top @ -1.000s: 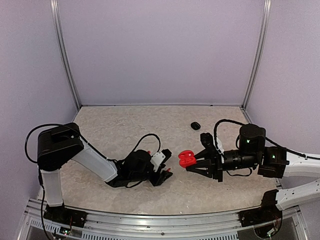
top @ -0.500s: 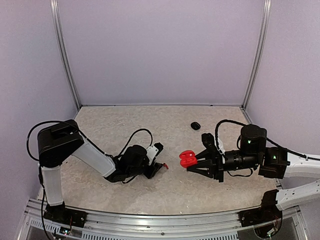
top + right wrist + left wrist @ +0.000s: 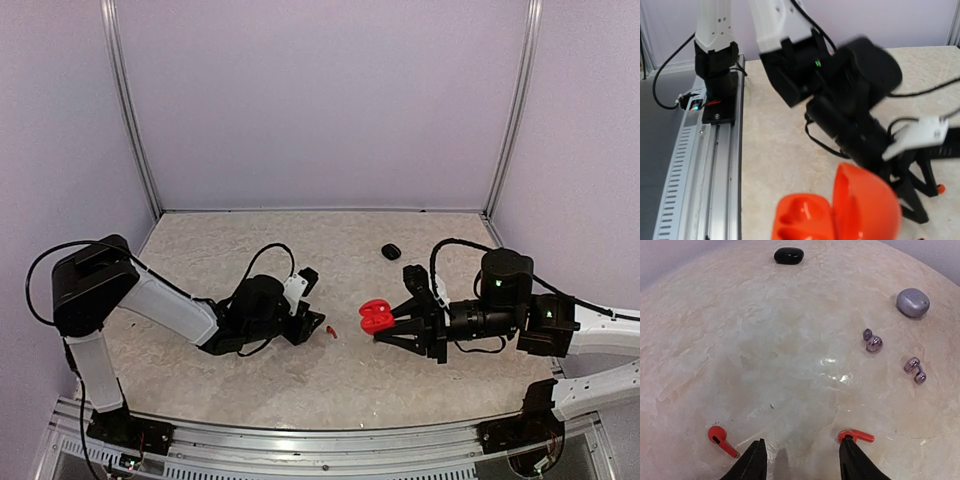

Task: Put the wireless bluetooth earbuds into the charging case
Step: Pick up the left earbud from the center of the board.

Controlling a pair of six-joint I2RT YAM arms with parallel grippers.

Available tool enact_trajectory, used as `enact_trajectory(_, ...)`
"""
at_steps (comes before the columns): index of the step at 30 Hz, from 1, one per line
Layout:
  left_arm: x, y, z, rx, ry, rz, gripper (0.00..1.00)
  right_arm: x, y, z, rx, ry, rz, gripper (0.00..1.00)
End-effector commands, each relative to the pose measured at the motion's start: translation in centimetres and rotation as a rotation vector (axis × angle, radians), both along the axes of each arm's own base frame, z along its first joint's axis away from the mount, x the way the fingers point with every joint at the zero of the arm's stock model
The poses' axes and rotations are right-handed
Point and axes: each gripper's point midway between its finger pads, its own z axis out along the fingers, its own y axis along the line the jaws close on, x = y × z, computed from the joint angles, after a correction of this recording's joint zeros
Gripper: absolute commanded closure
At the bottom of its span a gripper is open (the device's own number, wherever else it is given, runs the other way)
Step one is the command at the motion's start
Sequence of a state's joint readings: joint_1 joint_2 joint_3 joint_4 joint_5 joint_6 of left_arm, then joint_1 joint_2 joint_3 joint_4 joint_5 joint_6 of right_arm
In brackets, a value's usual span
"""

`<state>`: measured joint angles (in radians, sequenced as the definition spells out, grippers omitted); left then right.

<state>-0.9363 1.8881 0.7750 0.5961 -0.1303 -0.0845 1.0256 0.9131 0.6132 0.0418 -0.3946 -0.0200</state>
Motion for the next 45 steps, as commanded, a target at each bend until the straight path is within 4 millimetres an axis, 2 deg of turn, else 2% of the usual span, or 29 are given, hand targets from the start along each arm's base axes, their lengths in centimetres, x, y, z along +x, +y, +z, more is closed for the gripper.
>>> enact_trajectory(1, -0.4, -2.0, 3.3, -0.179, 0.127, 0.018, 0.48, 0.5, -0.4, 0.2, 0.011, 0.007, -0.03, 1.0)
enact_trajectory(6, 0.2, -3.5, 2.3, -0.196, 0.217, 0.08, 0.47, 0.7, -0.5, 0.3, 0.012, 0.006, -0.039, 1.0)
enact_trajectory(11, 0.8, -3.8, 0.6, -0.153, 0.266, 0.157, 0.51, 0.9, -0.9, 0.4, 0.011, 0.003, -0.055, 1.0)
enact_trajectory(25, -0.3, -4.4, -3.5, 0.034, 0.335, 0.202, 0.55, 1.0, -1.2, 0.3, 0.016, 0.028, -0.073, 1.0)
enact_trajectory(28, -0.7, -4.3, -4.3, 0.08, 0.35, 0.192, 0.61, 0.9, -1.3, 0.3, 0.017, 0.027, -0.073, 1.0)
enact_trajectory(35, -2.6, -2.7, -5.1, 0.184, 0.384, 0.142, 0.75, 0.9, -1.2, 0.3, 0.017, 0.028, -0.069, 1.0)
enact_trajectory(41, -5.8, -0.5, -5.9, 0.285, 0.427, 0.038, 0.79, 0.8, -1.2, 0.3, 0.02, 0.027, -0.068, 1.0)
enact_trajectory(45, -7.8, 1.0, -5.5, 0.318, 0.456, -0.024, 0.81, 0.8, -1.2, 0.3, 0.019, 0.029, -0.065, 1.0)
